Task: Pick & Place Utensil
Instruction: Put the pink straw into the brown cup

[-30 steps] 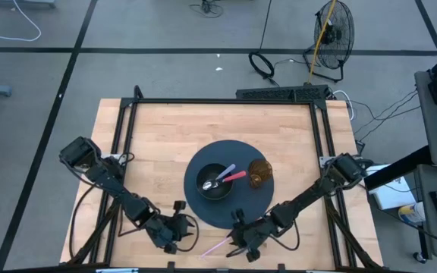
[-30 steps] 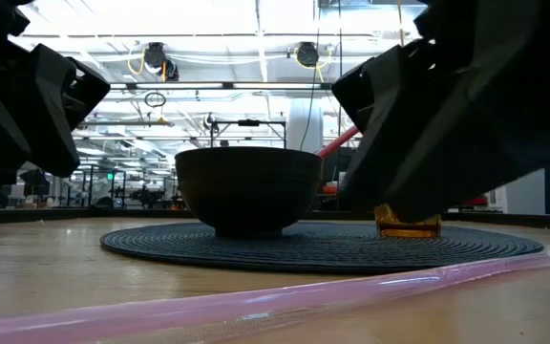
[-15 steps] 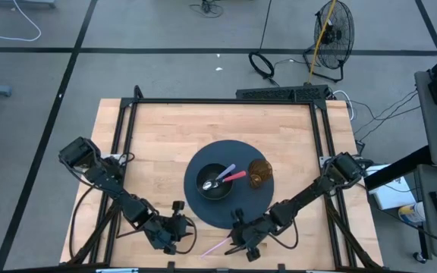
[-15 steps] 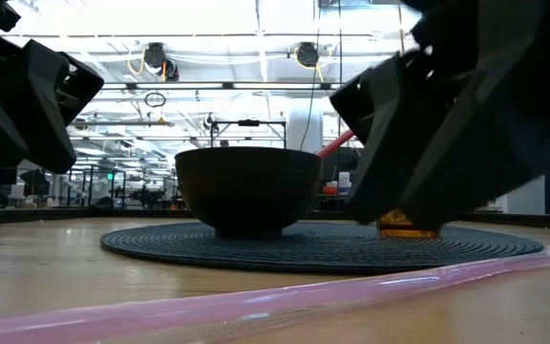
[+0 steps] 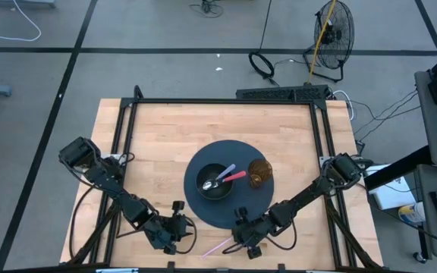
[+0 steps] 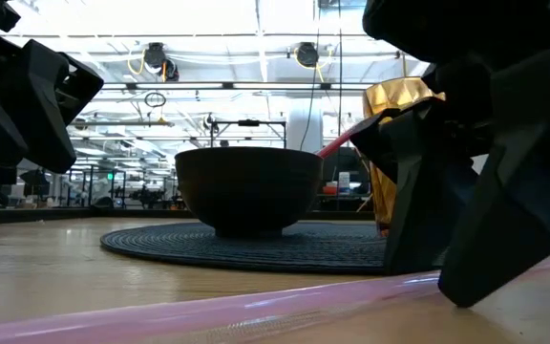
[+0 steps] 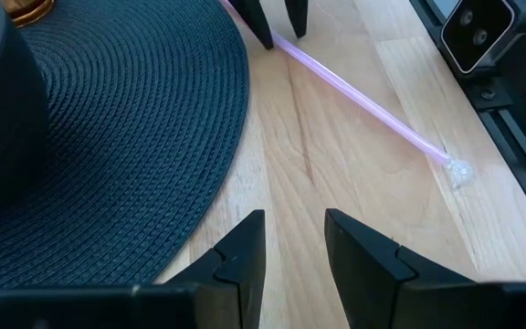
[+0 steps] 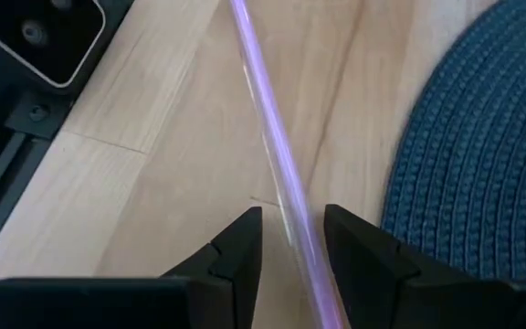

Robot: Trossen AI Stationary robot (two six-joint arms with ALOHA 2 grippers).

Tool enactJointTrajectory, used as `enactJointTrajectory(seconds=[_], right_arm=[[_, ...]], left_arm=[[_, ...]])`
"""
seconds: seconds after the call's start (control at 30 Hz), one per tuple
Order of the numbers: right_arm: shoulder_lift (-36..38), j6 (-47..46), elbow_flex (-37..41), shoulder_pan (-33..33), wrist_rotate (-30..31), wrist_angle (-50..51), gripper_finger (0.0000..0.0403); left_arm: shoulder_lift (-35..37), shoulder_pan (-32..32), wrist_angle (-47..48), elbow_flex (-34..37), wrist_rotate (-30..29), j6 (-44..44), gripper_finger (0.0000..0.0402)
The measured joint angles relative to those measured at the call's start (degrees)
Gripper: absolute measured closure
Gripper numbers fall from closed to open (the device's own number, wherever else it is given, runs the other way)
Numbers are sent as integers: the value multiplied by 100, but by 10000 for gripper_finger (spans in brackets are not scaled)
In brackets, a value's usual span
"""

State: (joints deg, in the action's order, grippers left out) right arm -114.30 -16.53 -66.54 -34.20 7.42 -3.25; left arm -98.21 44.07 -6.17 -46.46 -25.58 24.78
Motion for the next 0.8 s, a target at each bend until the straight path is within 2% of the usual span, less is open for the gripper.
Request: enactJointTrajectory(seconds=[0.17,0.5,0.67,0.8], right_arm=[[13,-427,-11,2,22,333,308],[144,-1072,-6,-137,25,678,376],[442,-1608,7,-244,-79,1407,399],[752,-2102,15,-312,-133,2251,398]], left_arm=[[0,0,0,0,0,6,279],[0,29,-2,0,0,21,279],[0,74,-4,0,-7,45,279],[0,74,-2,0,-9,52,279]])
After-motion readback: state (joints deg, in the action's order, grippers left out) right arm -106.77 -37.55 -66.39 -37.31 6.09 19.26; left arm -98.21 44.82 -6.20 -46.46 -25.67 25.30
